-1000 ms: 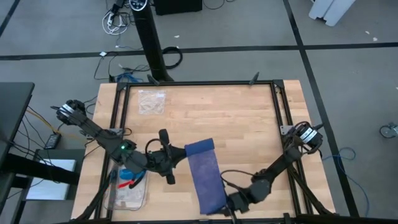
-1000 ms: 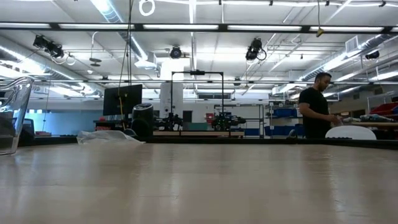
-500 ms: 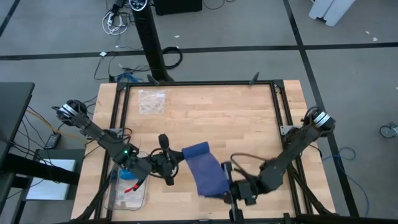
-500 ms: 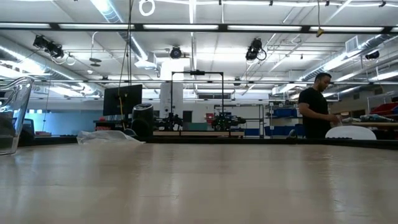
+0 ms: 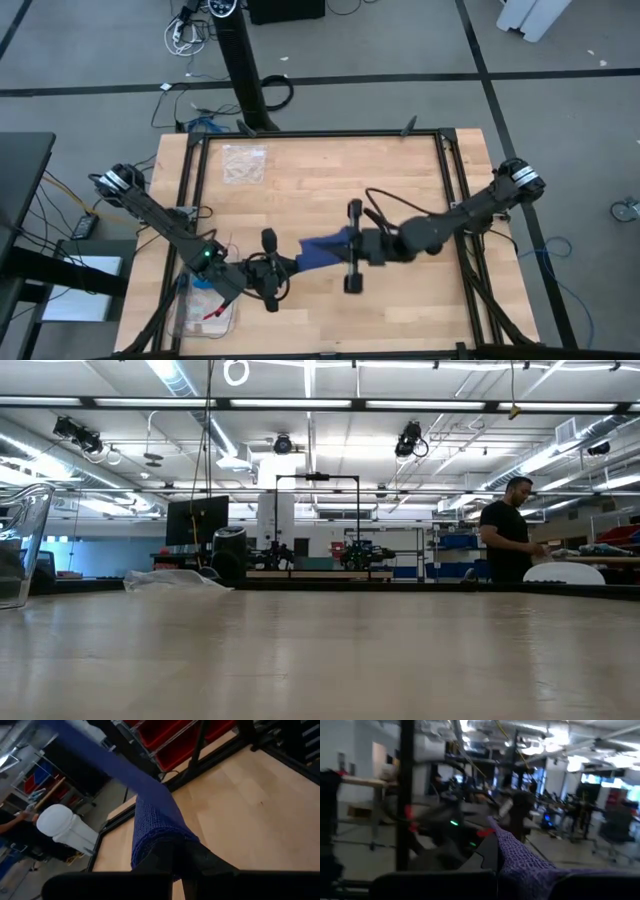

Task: Roll bandage
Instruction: Roll the blue bandage

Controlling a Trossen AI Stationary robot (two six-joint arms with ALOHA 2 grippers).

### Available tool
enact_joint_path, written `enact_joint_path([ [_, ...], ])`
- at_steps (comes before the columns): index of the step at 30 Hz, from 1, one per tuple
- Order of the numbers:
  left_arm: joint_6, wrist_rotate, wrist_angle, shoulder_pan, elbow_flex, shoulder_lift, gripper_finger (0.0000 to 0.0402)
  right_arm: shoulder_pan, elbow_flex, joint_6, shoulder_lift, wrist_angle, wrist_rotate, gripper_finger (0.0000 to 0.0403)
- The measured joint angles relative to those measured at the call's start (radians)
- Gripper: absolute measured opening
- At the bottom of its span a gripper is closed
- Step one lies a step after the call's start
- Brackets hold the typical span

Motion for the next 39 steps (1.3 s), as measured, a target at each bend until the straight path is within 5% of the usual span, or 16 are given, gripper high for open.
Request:
enact_joint_path([
  [12,0.018,0.052,0.056,-0.011,0.0,0.006,0.0016,-0.124,-0.001,0.231,0.002,-0.316,-0.013,0.0008],
  [21,0.066,0.12,0.126,-0.011,0.0,0.006,0.0016,-0.142,-0.002,0.432,0.002,-0.544,-0.013,0.0086],
  [29,0.065,0.13,0.125,-0.009,0.0,0.006,0.0016,-0.142,-0.002,0.525,0.002,-0.54,-0.012,0.0169],
  [39,0.063,0.134,0.124,-0.009,0.0,0.006,0.0016,-0.142,-0.002,0.564,-0.009,-0.517,-0.109,0.0187],
])
